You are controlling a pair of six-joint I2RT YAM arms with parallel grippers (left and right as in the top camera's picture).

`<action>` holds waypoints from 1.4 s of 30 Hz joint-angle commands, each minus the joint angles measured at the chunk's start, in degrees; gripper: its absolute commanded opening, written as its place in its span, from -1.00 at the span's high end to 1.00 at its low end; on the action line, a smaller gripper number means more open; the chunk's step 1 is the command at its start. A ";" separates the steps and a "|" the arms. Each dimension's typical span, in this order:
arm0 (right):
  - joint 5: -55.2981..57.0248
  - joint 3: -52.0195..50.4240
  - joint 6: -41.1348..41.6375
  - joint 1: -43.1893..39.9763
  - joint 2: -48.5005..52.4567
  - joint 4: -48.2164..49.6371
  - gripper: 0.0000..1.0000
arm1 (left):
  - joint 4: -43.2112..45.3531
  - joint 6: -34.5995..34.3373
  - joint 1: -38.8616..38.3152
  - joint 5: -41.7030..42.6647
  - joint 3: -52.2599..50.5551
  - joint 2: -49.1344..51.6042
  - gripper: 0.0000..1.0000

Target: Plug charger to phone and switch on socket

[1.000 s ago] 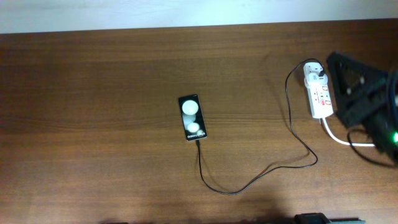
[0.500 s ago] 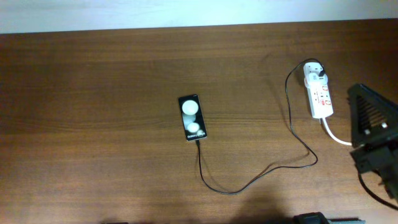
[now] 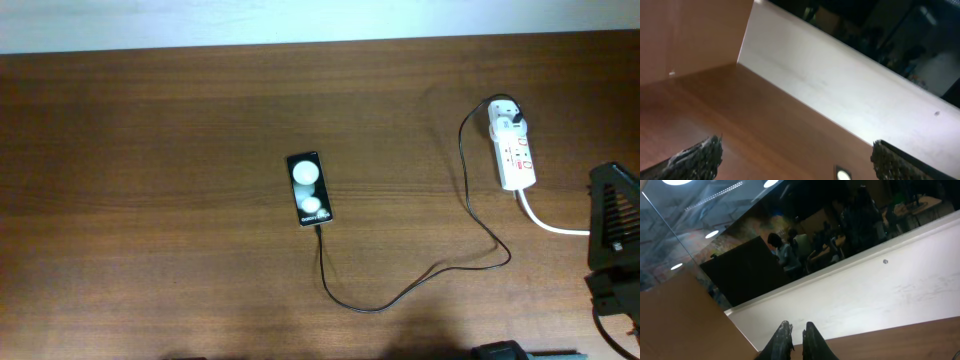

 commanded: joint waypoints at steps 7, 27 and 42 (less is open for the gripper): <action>0.57 -0.26 -0.42 0.59 -1.25 0.02 0.67 | 6.29 -0.50 0.07 0.17 -12.17 -0.13 -0.98; 8.52 -0.28 -0.39 4.74 -10.25 -0.37 0.66 | -1.88 -1.07 0.07 0.13 -12.98 -0.13 -0.97; 8.50 -0.28 -0.39 4.70 -14.10 -0.37 0.66 | 59.95 34.21 0.07 25.42 -49.62 -0.13 -0.97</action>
